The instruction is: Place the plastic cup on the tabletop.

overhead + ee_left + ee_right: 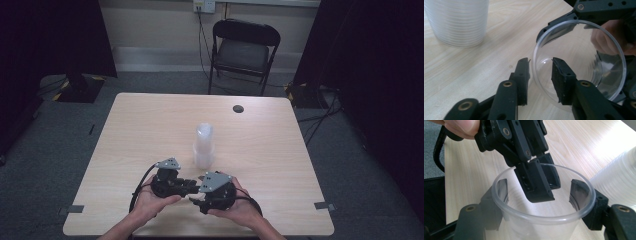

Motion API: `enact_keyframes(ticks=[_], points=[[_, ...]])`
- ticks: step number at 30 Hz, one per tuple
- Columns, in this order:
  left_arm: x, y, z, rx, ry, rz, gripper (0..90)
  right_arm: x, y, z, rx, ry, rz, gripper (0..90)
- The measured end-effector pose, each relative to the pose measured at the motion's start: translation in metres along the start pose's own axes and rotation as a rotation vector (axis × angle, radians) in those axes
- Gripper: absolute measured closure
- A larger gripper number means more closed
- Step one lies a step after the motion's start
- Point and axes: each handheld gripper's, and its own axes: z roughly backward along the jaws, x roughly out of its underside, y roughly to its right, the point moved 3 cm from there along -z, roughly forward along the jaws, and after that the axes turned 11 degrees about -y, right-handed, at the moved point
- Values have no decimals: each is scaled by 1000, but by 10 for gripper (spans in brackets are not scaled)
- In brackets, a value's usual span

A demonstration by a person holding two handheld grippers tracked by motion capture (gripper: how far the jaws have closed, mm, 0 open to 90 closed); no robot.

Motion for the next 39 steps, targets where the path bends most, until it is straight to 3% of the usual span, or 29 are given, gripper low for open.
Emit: enact_keyframes(ticks=[12, 17, 22, 32, 39], points=[[0, -3, 16, -61, 86, -21, 539, 5, 8, 4, 40, -6, -40, 311], [-2, -7, 23, -101, 136, 0, 439, 7, 14, 7, 42, 3, -71, 311], [-1, -13, 27, -141, 149, 29, 386, 12, 24, 8, 54, 1, -104, 311], [2, -19, 25, -245, 115, 23, 349, 18, 41, 23, 71, 47, -199, 313], [1, -20, 24, -269, 114, 38, 341, 21, 54, 34, 78, 90, -263, 315]])
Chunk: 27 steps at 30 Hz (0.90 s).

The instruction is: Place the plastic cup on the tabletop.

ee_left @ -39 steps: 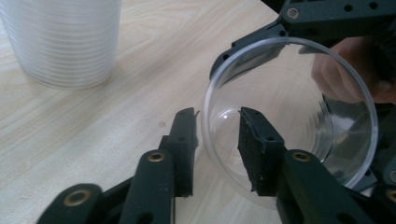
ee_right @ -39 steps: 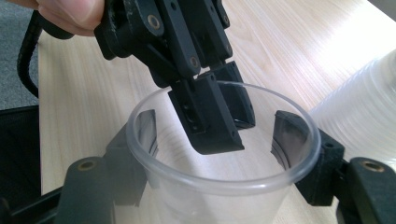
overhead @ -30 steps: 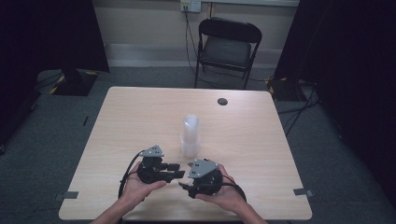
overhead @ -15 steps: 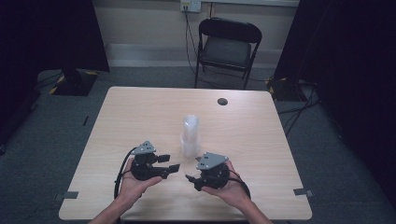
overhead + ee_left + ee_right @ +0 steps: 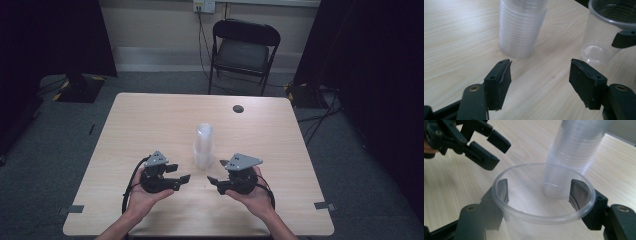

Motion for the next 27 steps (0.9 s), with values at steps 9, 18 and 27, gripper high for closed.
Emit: enact_keyframes(ticks=[9, 18, 27], points=[[-1, 1, 3, -20, 7, -8, 335, -1, 23, 10, 14, 48, -109, 316], [11, -5, 9, -107, -40, -81, 265, -2, 51, 11, 65, 78, -189, 317], [30, -6, 11, -98, -67, -60, 220, -6, 72, 2, 100, 76, -218, 316]])
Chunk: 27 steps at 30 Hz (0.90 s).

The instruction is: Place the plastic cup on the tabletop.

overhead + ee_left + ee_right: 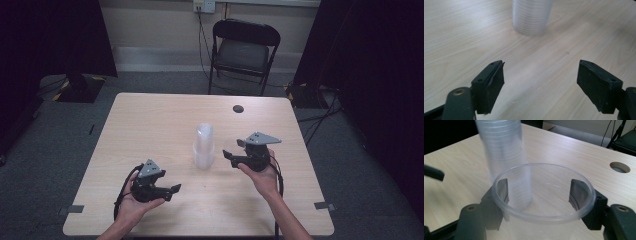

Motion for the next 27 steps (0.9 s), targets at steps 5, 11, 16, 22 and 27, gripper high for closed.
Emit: enact_keyframes(ticks=[5, 11, 16, 22, 27], points=[[-1, -1, 2, 11, 15, 3, 198, -8, 9, -6, 20, 10, -9, 317], [3, -6, 4, 14, 10, 20, 172, -16, 22, -13, 55, 8, -27, 316], [6, -10, 3, 17, 1, 27, 165, -16, 37, -25, 71, 1, -56, 316], [7, -11, 2, 26, 5, 35, 160, -17, 48, -43, 121, -14, -81, 316], [9, -14, 2, 19, -3, 49, 162, -13, 55, -62, 147, -38, -95, 314]])
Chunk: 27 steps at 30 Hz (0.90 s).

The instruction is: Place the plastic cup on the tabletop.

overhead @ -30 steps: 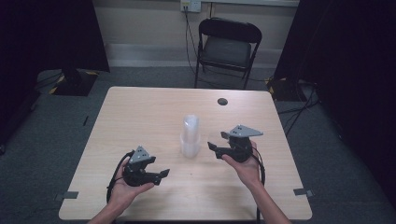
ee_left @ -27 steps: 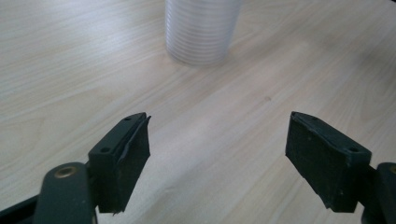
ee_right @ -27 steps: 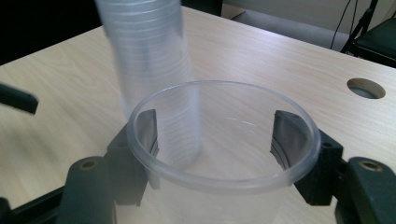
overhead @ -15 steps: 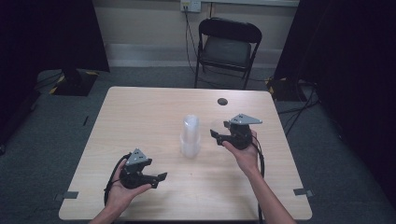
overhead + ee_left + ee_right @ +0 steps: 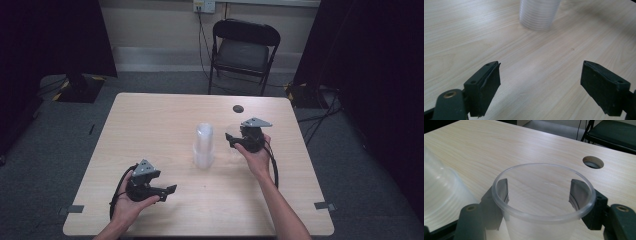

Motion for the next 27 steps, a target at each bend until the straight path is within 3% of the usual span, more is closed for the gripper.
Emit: enact_keyframes(ticks=[7, 12, 17, 27], points=[[1, -2, -3, 0, -18, 6, 168, -2, 9, -19, 13, 0, -39, 307], [2, -4, -2, -2, -15, 16, 175, 0, 8, -28, 21, -8, -34, 306], [2, -4, -2, -4, -20, 14, 175, 5, 6, -29, 23, 19, -31, 304], [2, -6, -3, -6, -22, 22, 179, 14, 5, -21, 20, 17, -23, 303]])
